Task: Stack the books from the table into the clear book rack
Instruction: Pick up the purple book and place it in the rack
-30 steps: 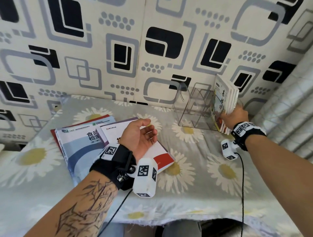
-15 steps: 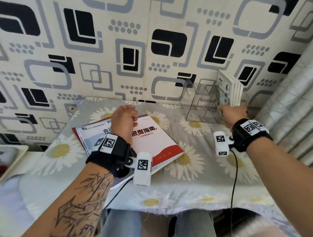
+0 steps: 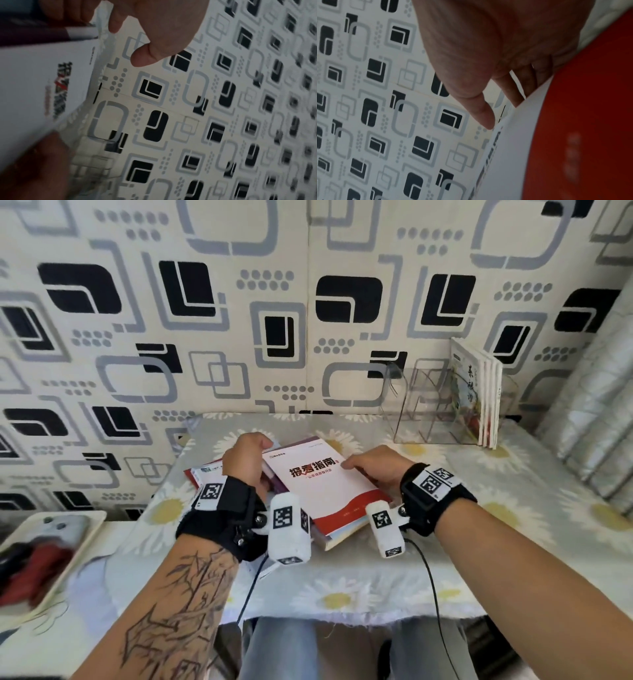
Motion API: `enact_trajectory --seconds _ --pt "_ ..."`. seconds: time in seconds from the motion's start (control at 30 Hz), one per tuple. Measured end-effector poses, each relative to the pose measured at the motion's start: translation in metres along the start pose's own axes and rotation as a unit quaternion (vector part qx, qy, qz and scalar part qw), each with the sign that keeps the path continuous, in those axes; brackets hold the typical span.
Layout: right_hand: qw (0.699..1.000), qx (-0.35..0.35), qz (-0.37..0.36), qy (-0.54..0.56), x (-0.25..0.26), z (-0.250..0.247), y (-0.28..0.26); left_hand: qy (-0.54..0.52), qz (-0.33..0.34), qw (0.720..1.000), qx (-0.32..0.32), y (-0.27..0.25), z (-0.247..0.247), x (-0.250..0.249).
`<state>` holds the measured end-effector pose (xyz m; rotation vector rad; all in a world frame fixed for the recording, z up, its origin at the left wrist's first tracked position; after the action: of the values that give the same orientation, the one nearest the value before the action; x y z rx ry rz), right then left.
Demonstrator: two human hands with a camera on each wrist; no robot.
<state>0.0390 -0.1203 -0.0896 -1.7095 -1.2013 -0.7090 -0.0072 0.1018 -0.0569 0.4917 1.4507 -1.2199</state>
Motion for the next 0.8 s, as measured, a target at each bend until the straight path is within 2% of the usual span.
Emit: enact_trajectory --seconds 0.1,0.17,0.33,0.47,0.57,0.8 --pt "0.999 -0.003 -0.015 -0.035 -0.002 0.008 -0.003 0.007 -0.041 0.998 0.041 0.003 0.006 0.006" --pt "0.999 -0.010 -0.025 -0.038 -0.003 0.010 -0.005 0.034 -0.064 0.996 0.042 0.007 0.014 0.020" --pt "1.000 -0.002 -0.004 0.007 0.001 0.005 -0.017 0.129 -0.010 0.989 0.068 0.010 0.038 0.032" --pt "0.996 -0.007 -0.005 0.088 -0.003 -0.012 -0.025 0.122 0.051 0.988 0.074 0.007 0.050 0.030" --pt "0.988 -0.046 -0.054 0.139 -0.007 -0.030 -0.029 0.044 0.080 0.988 0.124 -0.006 0.064 0.029" --pt "0.954 -0.182 -0.196 0.134 -0.023 -0.079 -0.045 -0.024 0.154 0.963 0.220 -0.044 0.102 0.030"
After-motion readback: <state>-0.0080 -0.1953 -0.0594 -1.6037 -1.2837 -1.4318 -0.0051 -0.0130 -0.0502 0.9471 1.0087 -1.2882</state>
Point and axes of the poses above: each hand's wrist, its own y-axis towards the middle knuckle, its own z-axis out of the palm, x = y × z, the point moved 2 cm from there along y, towards the middle knuckle, and after that the axes turned 5 degrees about -x, right-handed, at the moved point
